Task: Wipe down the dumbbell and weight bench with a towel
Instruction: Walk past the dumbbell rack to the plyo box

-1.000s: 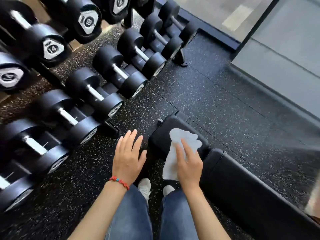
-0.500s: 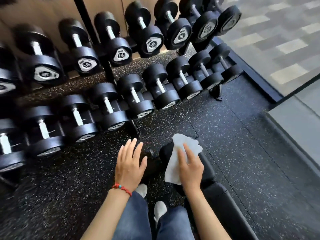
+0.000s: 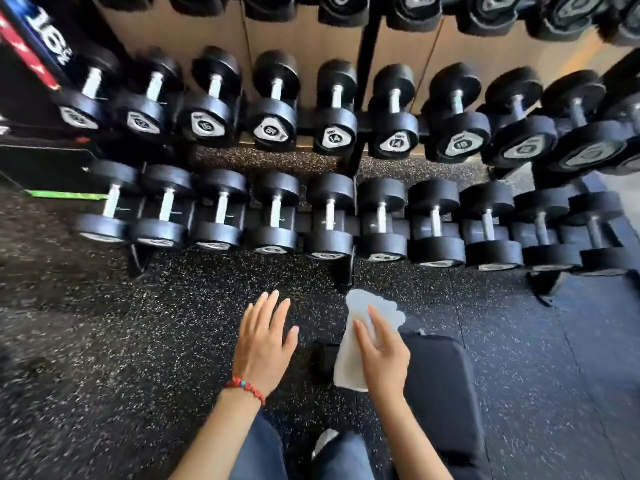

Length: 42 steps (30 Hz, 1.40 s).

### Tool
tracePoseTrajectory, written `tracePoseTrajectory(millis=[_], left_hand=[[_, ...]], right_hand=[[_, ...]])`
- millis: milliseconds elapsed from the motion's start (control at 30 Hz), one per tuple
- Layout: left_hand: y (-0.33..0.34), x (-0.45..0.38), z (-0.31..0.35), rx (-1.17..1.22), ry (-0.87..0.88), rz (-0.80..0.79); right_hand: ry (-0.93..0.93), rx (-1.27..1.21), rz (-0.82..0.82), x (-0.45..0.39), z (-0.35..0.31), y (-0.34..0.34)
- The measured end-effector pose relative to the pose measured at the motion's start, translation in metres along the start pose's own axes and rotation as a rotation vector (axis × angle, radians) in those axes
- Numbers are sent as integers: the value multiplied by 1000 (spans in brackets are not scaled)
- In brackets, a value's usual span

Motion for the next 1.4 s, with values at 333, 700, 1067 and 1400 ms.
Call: tracePoseTrajectory(millis=[333,700,1067,1400], left_hand=[[-78,14,-167,-63,-228,130],[-167,55,-358,-166,-471,241],[-221,105,-474,-291,-763,372],[-241,64,-569,-374,-892,415]], right_hand=[[-145,57,-241,76,-84,145],[-280,33,-558,210,-169,321],[-480,136,-851,311,-231,443],[-542,106,-983,335,-293,562]])
Point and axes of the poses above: each hand's wrist, its own x-axis away from the middle knuckle, its own y-axis out of the palm, z = x × y, the point moved 10 cm from there along -x, towards the middle knuckle, and after that the axes turned 15 degrees about z, right-handed, at the moved point
